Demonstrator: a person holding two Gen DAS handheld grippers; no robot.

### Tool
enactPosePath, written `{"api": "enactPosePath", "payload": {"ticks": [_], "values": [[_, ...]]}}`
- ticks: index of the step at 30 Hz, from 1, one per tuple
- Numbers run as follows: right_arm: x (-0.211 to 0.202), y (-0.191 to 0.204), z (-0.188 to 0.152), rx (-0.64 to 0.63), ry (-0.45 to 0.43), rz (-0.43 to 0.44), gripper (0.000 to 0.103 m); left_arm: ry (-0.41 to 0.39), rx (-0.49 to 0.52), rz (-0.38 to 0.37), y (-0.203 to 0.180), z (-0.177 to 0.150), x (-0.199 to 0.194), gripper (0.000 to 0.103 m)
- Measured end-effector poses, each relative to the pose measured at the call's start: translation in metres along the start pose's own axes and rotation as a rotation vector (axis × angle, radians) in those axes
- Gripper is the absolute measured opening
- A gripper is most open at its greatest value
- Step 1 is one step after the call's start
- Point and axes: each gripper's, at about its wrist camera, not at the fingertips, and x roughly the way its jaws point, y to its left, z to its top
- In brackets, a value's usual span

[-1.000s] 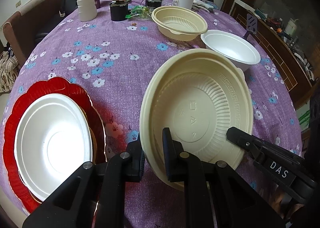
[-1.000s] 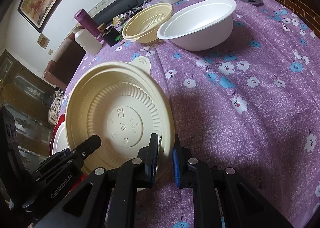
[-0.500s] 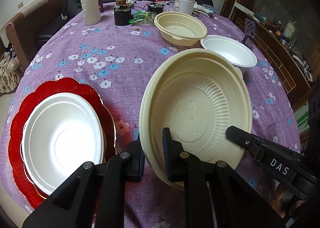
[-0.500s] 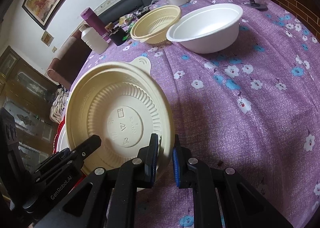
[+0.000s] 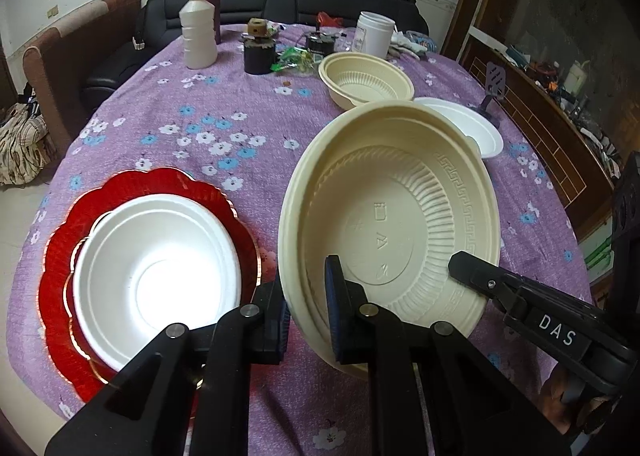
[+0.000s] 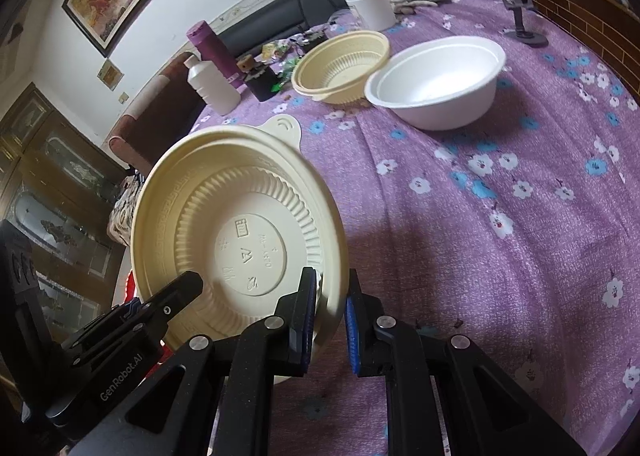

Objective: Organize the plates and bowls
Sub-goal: 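Carry the beige bowl over the red plate stack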

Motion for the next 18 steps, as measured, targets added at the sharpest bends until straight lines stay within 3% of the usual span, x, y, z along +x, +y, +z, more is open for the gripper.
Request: {"api": "enactPosePath", "payload": {"ticks": [18], "values": [[0.016, 0.073, 0.003, -0.148, 0.034, 0.107, 0.013, -0.043, -0.148, 0.085, 0.065, -0.007, -0.032, 0.013]]}}
